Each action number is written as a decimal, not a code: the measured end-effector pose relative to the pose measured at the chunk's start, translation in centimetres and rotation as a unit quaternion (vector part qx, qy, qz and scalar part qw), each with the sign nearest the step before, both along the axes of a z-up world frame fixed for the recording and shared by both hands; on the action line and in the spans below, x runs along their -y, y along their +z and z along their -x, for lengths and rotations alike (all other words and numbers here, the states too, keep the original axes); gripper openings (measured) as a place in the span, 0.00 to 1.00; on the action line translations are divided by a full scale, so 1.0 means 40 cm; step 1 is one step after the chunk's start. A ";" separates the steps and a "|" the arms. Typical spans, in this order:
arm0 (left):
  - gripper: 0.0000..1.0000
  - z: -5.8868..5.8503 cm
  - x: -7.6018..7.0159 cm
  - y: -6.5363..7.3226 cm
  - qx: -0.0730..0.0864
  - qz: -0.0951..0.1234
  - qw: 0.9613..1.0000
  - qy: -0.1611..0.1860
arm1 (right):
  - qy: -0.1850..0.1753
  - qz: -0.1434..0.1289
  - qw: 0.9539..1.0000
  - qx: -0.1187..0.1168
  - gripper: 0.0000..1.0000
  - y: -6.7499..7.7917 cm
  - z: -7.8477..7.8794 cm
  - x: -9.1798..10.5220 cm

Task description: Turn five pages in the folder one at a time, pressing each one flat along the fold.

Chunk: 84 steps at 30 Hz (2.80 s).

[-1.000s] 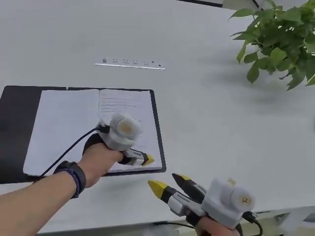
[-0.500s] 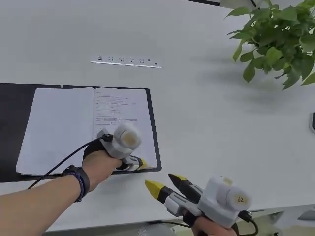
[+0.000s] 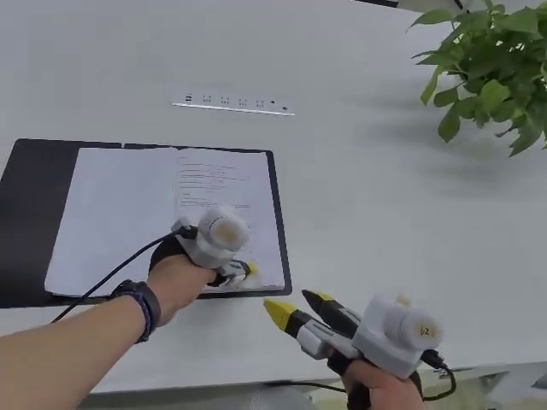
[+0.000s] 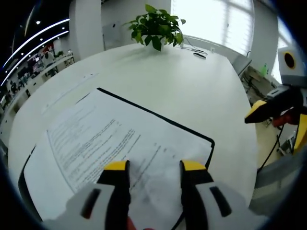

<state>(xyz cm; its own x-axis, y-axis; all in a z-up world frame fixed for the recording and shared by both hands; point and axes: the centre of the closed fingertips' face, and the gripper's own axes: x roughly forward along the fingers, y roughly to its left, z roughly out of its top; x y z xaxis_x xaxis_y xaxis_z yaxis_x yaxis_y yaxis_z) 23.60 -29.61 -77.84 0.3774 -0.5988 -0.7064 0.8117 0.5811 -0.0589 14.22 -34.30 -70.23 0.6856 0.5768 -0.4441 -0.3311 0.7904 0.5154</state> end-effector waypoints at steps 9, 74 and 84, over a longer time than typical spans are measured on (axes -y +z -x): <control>0.37 0.003 -0.001 -0.004 0.012 0.000 1.000 0.000 | 0.017 -0.002 1.000 0.005 0.51 -0.006 -0.071 -0.023; 0.62 0.033 0.030 -0.004 0.029 0.045 0.998 -0.013 | -0.012 -0.028 0.999 -0.012 0.53 -0.076 -0.160 0.029; 0.46 0.012 0.006 0.004 0.021 0.054 0.998 0.008 | 0.018 -0.025 0.999 -0.012 0.53 -0.084 -0.212 -0.028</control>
